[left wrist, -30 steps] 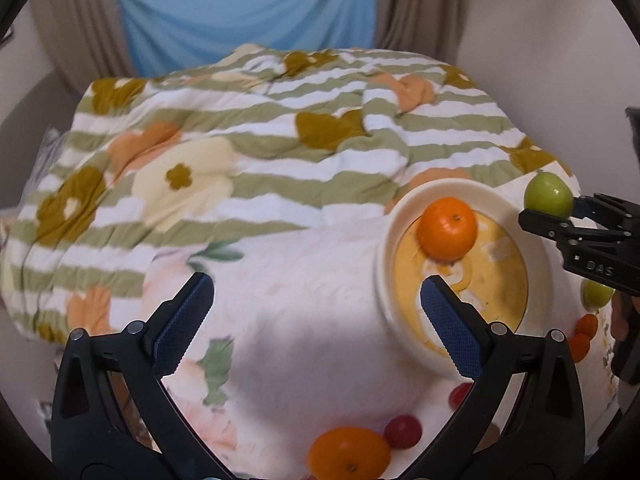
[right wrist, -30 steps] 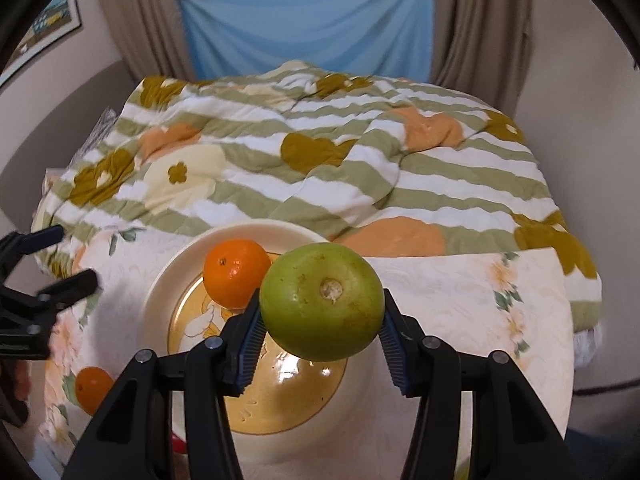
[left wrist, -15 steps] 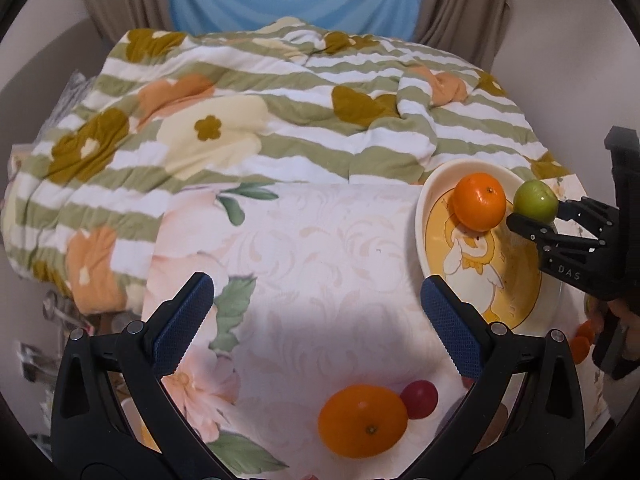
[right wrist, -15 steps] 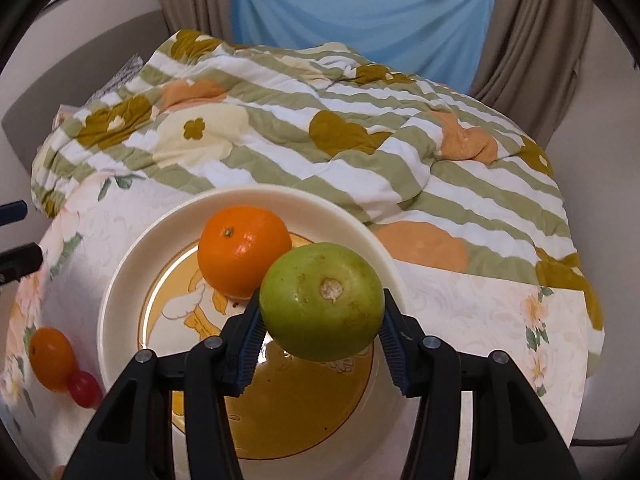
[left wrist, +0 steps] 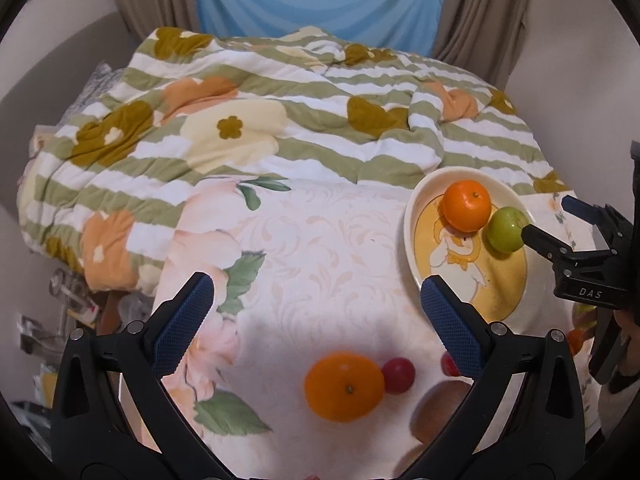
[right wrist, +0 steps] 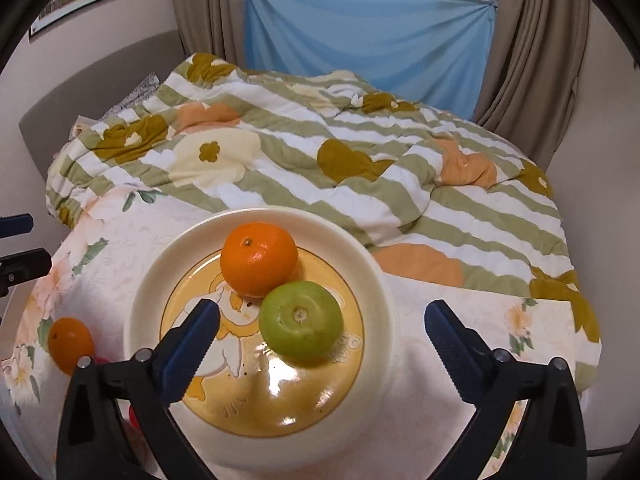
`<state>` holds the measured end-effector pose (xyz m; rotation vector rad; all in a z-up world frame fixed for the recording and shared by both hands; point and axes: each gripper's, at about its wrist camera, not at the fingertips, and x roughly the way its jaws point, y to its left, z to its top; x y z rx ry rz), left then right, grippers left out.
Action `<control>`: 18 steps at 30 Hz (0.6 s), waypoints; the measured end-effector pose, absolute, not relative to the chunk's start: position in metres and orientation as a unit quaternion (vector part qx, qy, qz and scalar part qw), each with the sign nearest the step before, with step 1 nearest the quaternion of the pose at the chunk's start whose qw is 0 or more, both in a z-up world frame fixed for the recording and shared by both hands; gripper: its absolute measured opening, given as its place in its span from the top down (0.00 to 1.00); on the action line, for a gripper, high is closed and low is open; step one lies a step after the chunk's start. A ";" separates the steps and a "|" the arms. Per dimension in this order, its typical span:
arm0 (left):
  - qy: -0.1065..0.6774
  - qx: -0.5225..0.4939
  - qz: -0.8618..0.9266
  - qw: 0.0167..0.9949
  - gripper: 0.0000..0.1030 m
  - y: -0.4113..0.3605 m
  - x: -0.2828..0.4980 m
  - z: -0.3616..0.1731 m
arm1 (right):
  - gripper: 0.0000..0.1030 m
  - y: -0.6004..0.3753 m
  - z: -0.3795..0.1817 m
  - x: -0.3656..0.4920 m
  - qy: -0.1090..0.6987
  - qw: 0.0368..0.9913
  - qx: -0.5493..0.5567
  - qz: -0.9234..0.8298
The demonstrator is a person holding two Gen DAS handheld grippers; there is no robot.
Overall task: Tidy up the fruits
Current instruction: 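Move both tools back toward the remaining fruit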
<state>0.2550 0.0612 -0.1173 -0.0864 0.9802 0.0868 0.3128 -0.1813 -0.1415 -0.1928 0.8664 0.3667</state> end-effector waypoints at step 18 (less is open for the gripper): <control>0.419 -0.039 0.054 0.905 0.00 0.033 0.176 -0.039 | 0.01 -0.242 -0.056 0.225 0.411 0.901 -0.031 0.133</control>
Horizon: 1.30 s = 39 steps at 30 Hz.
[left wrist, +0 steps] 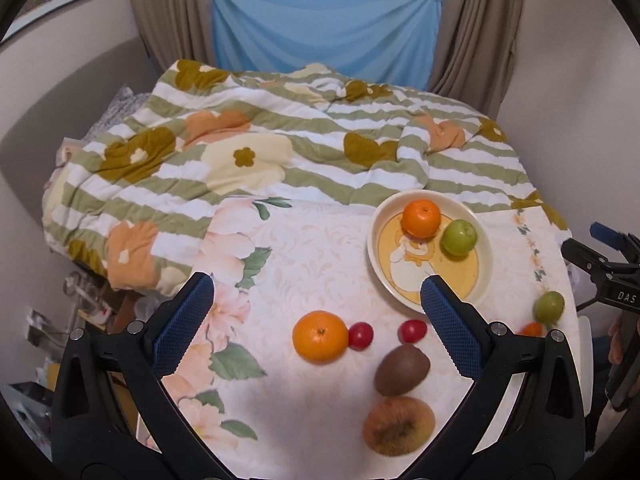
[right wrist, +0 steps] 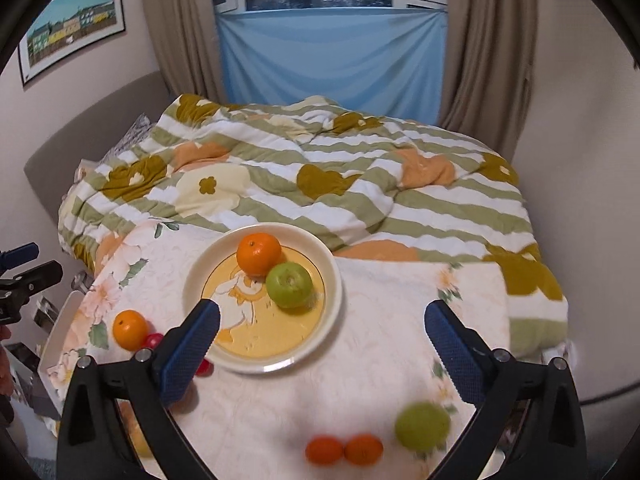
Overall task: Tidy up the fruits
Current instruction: 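Move both tools back toward the remaining fruit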
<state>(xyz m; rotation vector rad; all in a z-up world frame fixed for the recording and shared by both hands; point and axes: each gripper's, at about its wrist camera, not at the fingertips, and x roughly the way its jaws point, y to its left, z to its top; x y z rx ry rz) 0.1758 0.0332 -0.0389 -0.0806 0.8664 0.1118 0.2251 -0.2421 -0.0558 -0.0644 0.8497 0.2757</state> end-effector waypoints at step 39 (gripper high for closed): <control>0.518 -0.054 -0.004 0.854 0.00 -0.045 0.101 -0.184 | 0.09 -0.305 -0.178 0.136 0.482 0.869 -0.062 0.094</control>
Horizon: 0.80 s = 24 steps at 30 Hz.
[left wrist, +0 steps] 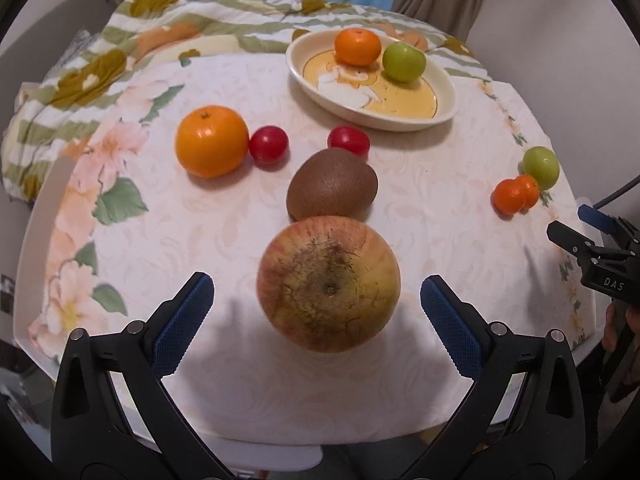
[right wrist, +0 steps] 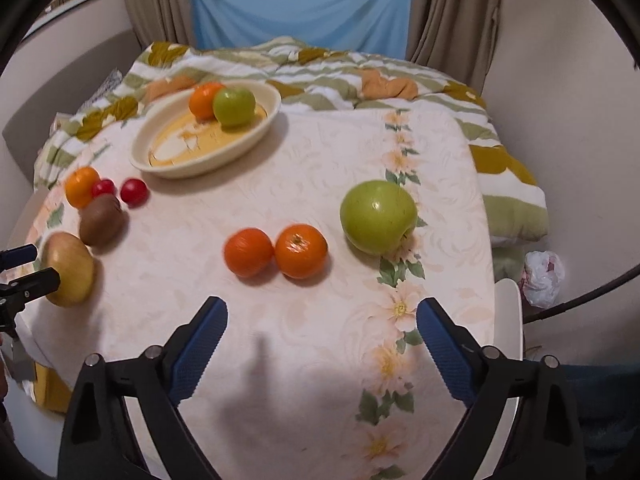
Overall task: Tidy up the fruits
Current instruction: 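Move both tools back toward the remaining fruit, then grasp the large apple with the left tool while the right tool grasps a tangerine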
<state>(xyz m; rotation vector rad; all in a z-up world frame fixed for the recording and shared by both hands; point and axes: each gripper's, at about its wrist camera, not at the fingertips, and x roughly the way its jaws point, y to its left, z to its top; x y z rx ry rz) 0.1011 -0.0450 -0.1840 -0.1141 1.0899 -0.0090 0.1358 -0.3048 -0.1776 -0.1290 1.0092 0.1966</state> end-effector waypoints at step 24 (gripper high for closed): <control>0.533 -0.058 0.016 0.844 0.20 -0.053 0.108 -0.200 | 0.42 -0.295 -0.201 0.168 0.515 0.840 -0.096 0.139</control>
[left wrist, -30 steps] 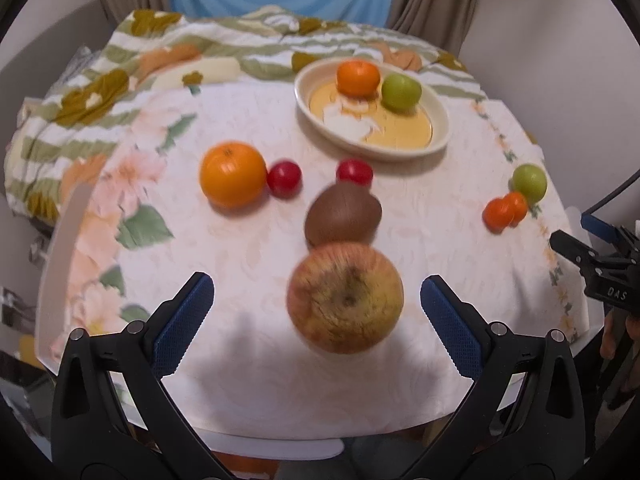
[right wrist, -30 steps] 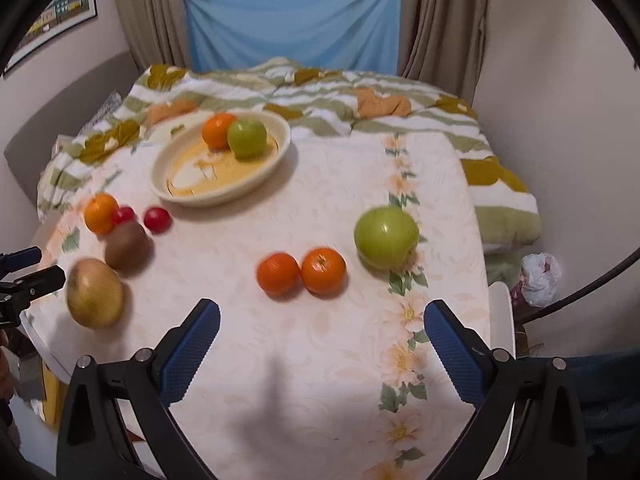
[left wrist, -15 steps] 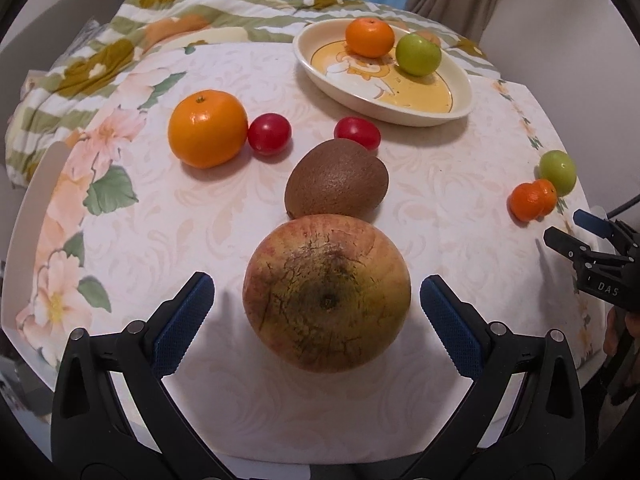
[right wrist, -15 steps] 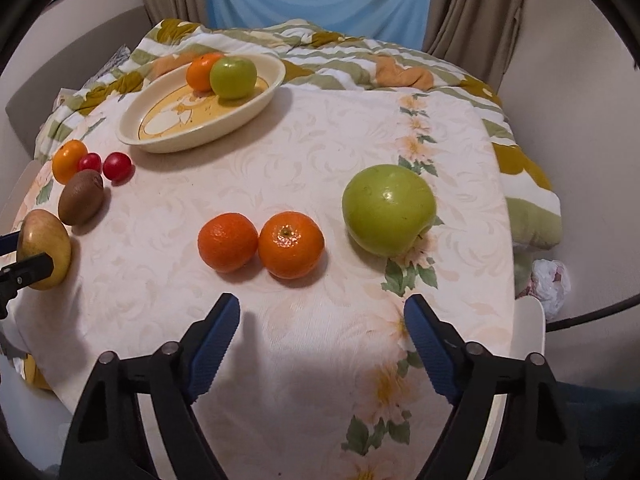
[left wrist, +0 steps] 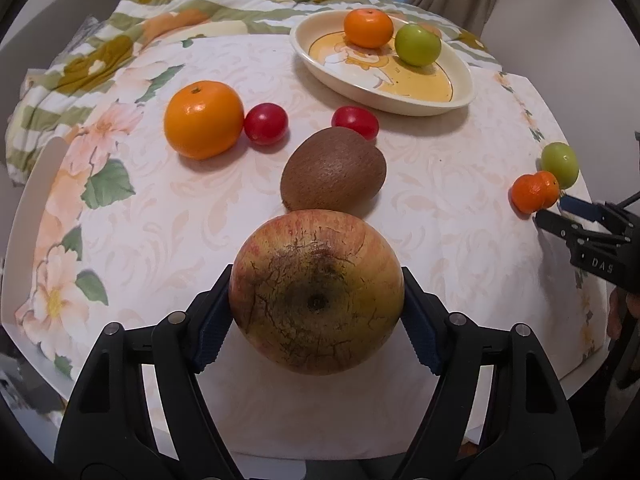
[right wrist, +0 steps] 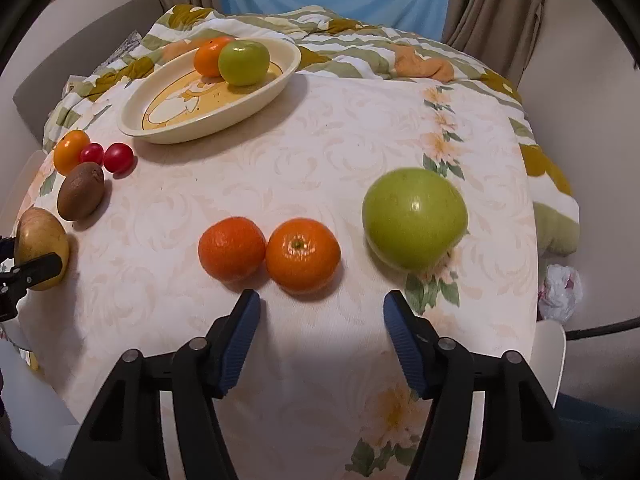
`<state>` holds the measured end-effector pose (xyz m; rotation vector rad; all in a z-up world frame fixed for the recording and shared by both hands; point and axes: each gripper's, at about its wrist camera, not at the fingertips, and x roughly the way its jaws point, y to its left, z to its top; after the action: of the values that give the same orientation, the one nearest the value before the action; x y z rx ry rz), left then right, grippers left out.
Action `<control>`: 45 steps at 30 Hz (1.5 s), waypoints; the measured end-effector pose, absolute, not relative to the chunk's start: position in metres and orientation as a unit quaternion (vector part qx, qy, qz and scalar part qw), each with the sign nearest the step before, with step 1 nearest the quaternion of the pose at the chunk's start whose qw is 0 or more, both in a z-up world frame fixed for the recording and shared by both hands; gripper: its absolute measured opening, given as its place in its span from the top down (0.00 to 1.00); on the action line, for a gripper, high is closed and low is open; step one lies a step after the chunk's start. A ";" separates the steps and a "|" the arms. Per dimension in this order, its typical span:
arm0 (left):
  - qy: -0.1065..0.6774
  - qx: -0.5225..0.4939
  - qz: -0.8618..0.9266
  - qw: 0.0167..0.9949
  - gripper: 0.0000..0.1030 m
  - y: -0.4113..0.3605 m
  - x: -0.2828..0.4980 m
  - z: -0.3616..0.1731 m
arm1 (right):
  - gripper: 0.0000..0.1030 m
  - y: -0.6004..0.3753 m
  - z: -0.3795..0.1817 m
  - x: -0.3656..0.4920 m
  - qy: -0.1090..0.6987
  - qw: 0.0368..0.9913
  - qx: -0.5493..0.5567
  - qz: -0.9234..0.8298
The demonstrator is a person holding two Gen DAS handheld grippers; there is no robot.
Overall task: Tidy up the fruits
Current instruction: 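Grasp the large apple with the left tool while the right tool grasps a tangerine, then carry the large apple with the left tool while the right tool carries the tangerine to the bowl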
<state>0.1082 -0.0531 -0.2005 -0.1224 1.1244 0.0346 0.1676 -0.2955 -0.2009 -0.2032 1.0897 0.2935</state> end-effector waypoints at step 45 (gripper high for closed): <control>0.421 -0.071 0.034 0.903 0.20 -0.027 0.090 -0.071 | 0.67 -0.258 -0.087 0.153 0.427 0.882 -0.064 0.188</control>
<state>0.0903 -0.0267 -0.0705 -0.1474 0.8708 0.0707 0.1534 -0.2576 -0.0869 -0.1324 0.8889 0.3920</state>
